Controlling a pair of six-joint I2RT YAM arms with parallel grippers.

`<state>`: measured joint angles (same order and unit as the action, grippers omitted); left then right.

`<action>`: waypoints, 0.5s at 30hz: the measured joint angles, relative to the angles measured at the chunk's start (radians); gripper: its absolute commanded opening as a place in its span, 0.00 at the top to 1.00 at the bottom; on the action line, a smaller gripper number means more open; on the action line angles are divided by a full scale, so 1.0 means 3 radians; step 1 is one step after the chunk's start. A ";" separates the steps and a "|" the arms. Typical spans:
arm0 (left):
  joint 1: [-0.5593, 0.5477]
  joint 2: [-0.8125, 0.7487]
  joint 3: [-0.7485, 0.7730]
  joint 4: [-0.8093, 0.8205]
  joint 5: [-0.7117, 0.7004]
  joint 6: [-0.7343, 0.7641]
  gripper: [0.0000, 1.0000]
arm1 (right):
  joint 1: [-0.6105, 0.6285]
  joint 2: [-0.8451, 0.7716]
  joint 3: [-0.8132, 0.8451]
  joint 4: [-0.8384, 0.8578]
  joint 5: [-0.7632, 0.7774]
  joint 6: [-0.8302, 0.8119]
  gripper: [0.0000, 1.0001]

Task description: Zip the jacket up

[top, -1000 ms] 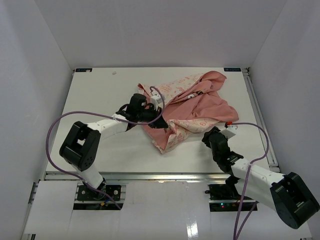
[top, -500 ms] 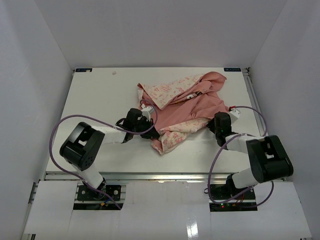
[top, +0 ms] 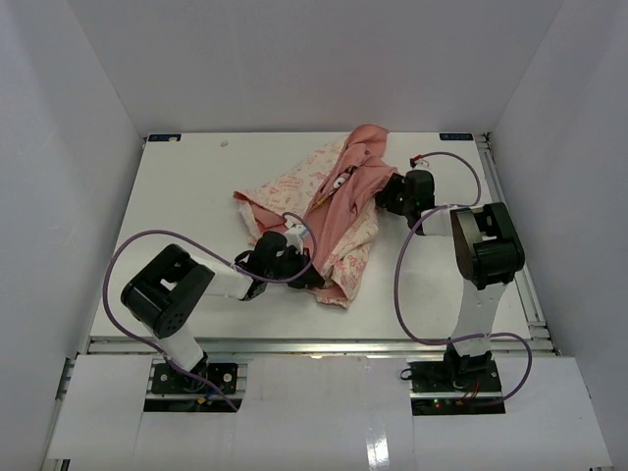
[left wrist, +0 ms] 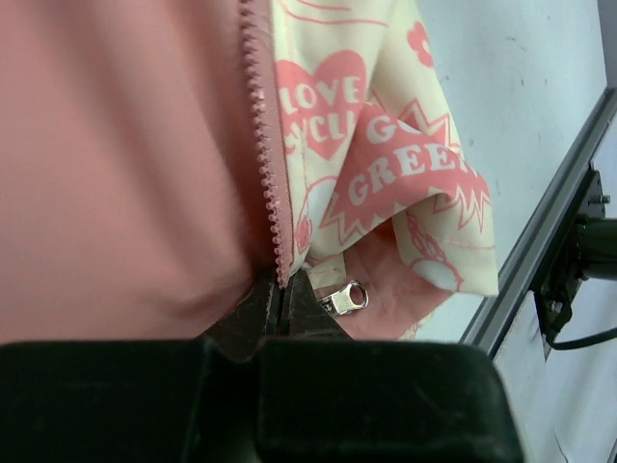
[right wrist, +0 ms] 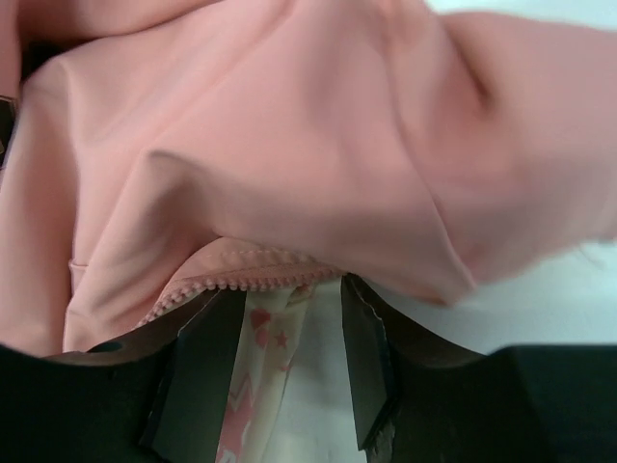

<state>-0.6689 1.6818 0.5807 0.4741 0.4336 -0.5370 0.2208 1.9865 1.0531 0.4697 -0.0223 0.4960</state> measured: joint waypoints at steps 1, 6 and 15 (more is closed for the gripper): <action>-0.0036 0.0043 0.0025 0.0042 0.0011 -0.0009 1.00 | -0.0009 0.0079 0.0113 -0.0013 -0.0104 -0.0071 0.48; -0.0133 0.0469 0.0411 0.0167 0.0182 -0.0037 1.00 | -0.0077 0.0380 0.0680 -0.0120 -0.0584 -0.0373 0.46; -0.0132 0.0335 0.0927 -0.0576 0.0069 0.0299 1.00 | -0.0220 -0.0244 0.0116 -0.0278 -0.0891 -0.0527 0.45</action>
<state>-0.7084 1.7824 0.8588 0.3014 0.4542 -0.4473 0.1548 1.9133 1.0879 0.3864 -0.2896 0.3379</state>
